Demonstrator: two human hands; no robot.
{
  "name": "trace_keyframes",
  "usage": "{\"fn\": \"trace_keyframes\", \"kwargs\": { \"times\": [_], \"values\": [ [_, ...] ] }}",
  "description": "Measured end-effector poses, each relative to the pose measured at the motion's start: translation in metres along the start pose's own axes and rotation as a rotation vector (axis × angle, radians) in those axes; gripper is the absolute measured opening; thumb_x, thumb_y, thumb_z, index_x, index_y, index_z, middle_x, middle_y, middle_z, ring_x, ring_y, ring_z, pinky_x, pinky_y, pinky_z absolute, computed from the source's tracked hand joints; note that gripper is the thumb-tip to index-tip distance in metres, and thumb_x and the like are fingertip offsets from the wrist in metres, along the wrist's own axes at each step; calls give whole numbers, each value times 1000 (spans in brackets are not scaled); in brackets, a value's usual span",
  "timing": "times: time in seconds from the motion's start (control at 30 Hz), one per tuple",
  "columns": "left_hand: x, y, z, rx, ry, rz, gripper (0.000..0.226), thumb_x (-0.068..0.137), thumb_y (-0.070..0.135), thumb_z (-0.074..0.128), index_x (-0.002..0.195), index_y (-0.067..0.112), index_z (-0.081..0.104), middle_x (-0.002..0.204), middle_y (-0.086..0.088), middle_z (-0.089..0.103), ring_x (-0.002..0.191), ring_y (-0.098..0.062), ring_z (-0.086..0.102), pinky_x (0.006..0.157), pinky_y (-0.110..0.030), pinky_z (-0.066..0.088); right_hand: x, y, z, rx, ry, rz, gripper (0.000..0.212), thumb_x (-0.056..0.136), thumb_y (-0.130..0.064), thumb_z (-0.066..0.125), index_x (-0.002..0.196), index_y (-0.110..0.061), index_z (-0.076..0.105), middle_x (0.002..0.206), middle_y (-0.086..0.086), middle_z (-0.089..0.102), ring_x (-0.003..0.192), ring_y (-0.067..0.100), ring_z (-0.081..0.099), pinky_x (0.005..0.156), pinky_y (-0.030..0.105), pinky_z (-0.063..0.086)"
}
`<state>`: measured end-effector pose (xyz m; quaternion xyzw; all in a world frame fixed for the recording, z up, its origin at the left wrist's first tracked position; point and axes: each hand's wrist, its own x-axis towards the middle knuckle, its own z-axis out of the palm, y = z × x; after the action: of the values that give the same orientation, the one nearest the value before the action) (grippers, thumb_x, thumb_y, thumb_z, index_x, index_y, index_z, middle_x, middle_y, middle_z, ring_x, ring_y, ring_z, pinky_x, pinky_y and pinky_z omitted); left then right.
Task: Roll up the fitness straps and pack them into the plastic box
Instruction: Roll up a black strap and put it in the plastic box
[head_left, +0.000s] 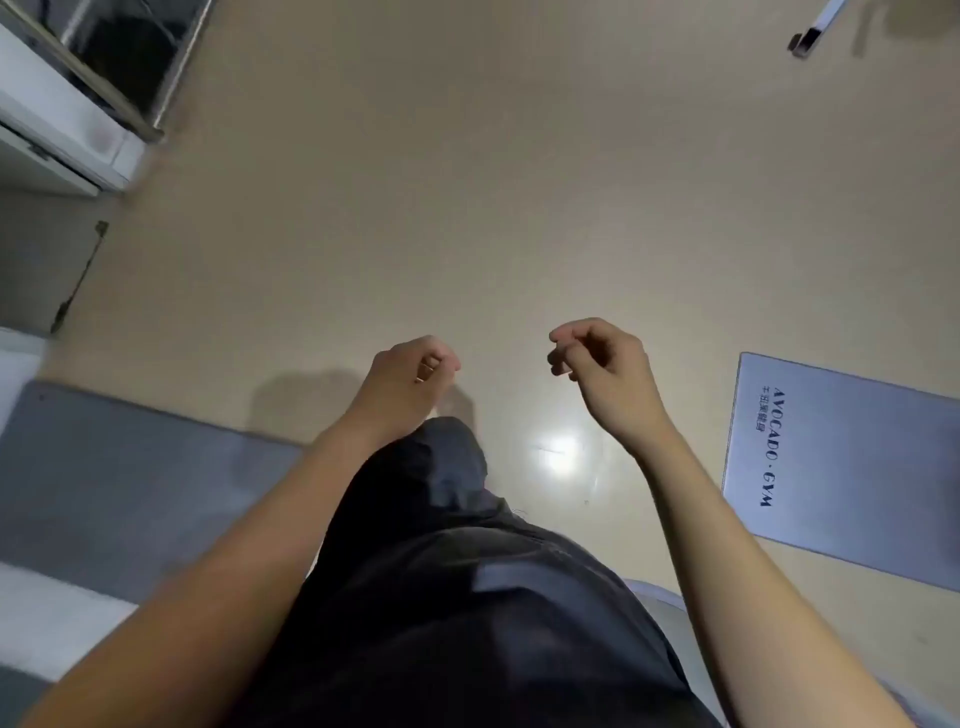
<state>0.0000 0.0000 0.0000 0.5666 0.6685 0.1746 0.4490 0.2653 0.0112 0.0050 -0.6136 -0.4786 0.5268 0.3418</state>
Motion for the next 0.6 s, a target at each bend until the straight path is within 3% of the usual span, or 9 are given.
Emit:
{"fn": "trace_keyframes", "kwargs": {
  "times": [0.17,0.27,0.37,0.53,0.6],
  "values": [
    [69,12,-19,127,-67,18,12,104,25,62,100,26,74,94,16,74,86,1,66,77,-18,50,90,-24,-11,-107,-3,-4,23,101,-11,56,101,-23,76,84,-4,77,86,19,75,84,32,60],
    [138,28,-38,122,-95,47,12,104,27,62,98,26,73,92,17,73,87,-3,66,80,-25,55,158,-42,-19,-136,17,6,21,103,-13,56,102,-24,75,83,-5,77,83,16,74,82,28,58],
    [213,54,-59,102,-101,50,13,104,20,63,99,23,74,85,19,71,83,-5,66,78,-24,53,227,-74,-29,-140,57,17,20,104,-16,56,105,-24,75,86,-3,78,83,15,75,82,24,58],
    [340,127,-84,1,-165,129,17,106,16,63,106,24,78,96,11,77,88,-4,71,73,-8,48,320,-107,-50,-123,75,146,21,104,-13,56,108,-22,75,91,1,79,83,18,75,80,29,57],
    [394,164,-91,-34,-179,151,17,106,16,62,108,23,78,98,7,78,89,-10,73,75,-13,52,352,-115,-61,-70,91,250,23,102,-12,55,108,-21,76,93,5,79,81,16,75,78,29,55]
  ]
}}
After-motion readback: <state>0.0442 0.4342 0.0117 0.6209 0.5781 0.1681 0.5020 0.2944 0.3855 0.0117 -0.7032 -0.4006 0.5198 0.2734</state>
